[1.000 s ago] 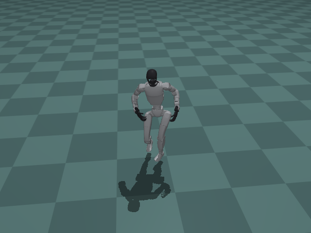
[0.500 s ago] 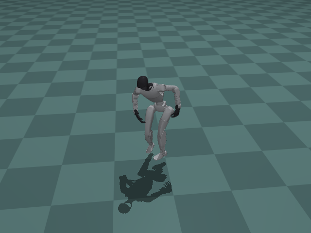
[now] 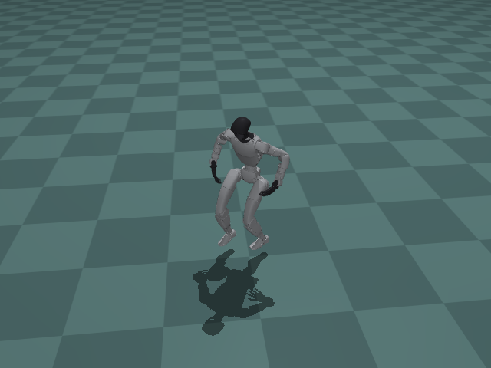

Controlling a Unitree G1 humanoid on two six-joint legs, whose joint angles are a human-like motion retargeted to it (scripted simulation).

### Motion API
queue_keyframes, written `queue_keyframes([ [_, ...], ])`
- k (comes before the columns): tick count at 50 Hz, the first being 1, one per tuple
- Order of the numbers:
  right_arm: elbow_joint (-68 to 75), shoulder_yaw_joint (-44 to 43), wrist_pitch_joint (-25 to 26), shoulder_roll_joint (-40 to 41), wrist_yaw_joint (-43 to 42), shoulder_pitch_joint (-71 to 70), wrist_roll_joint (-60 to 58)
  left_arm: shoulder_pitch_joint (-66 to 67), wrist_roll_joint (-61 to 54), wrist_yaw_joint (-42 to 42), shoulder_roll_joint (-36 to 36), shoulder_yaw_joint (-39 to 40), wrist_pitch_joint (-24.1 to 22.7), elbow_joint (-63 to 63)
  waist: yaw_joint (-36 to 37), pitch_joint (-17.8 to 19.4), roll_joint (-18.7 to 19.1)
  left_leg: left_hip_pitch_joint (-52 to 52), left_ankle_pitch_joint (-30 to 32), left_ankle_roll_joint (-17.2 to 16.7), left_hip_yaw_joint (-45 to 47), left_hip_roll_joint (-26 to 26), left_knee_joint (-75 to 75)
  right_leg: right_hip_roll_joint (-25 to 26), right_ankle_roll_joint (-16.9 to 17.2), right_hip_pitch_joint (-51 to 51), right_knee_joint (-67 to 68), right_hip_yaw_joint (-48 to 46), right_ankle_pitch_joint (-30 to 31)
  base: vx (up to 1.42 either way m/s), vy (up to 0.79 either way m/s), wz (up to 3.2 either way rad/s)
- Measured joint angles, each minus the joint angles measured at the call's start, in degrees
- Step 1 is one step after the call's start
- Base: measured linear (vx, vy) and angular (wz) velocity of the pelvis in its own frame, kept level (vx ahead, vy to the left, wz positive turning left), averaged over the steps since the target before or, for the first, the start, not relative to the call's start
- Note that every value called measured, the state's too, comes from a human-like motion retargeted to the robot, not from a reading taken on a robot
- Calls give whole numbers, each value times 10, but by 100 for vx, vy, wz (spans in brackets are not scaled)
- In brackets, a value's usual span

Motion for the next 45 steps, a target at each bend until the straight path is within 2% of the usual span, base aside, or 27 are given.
queue_keyframes([
  [6, -51, -2, -17, -16, 46, -1, -37, 3, -32, 77, -42, 85, -12, 72, 24, -44, -72, -21, 37, 19, 38, 3, -32, -84, -25, 74, 133, -71, -34, -35, 7, -13],
  [10, -113, -19, -14, -41, 92, 7, -71, 3, -52, 111, -83, 153, -19, 143, 52, -80, -123, -22, 87, 26, 72, -8, -81, -116, -28, 175, 204, -82, -11, -42, 2, -20],
  [15, -183, -44, -20, -65, 105, 11, -100, -6, -81, 133, -121, 215, -36, 172, 83, -113, -165, -26, 201, 4, 112, -25, -193, -100, 1, 298, 153, -67, 66, -54, -1, -3],
  [17, -211, -56, -23, -74, 97, 8, -102, -11, -89, 136, -129, 228, -42, 153, 89, -117, -168, -39, 237, -3, 130, -27, -223, -81, 10, 330, 104, -56, 67, -65, -2, 20],
  [20, -246, -77, -25, -85, 81, -4, -99, -20, -99, 140, -136, 238, -47, 101, 89, -111, -152, -67, 244, -2, 159, -16, -238, -52, 1, 359, 27, -44, 12, -73, 1, 24],
  [24, -272, -94, -27, -84, 49, -31, -86, -31, -106, 135, -140, 239, -53, 11, 74, -85, -111, -107, 179, 0, 160, -4, -208, -40, -46, 346, -26, -42, -133, -79, 6, 7],
  [27, -275, -103, -25, -65, 19, -40, -59, -39, -102, 130, -138, 236, -58, -63, 55, -66, -79, -113, 128, 6, 152, 2, -145, -38, -58, 313, -37, -34, -168, -75, 10, -19],
  [30, -263, -116, -21, -38, -5, -30, -26, -46, -90, 131, -127, 234, -60, -129, 36, -55, -47, -94, 78, 16, 142, 17, -62, -26, -55, 276, -52, -19, -161, -66, 13, -35],
  [32, -250, -130, -17, -22, -11, -19, -3, -58, -80, 131, -109, 229, -53, -162, 32, -53, -24, -65, 45, 23, 136, 49, -19, -8, -52, 256, -81, -12, -133, -57, 15, -37],
  [36, -218, -152, -6, 7, -7, 23, 12, -70, -65, 126, -84, 201, -47, -184, 8, -56, 1, 17, 5, 32, 130, 111, 23, -6, -42, 230, -113, -12, -92, -46, 21, -4],
  [41, -160, -168, 8, 26, 7, 51, 8, -74, -66, 111, -75, 162, -32, -168, -22, -59, 14, 116, -19, 31, 138, 187, -7, -48, -25, 213, -108, -22, -85, -31, 36, 42],
  [45, -120, -166, 9, 28, 0, 52, 0, -63, -73, 96, -75, 135, -22, -142, -34, -56, 17, 166, -45, 26, 141, 185, -46, -104, -1, 208, -72, -17, -94, -19, 51, 67],
])
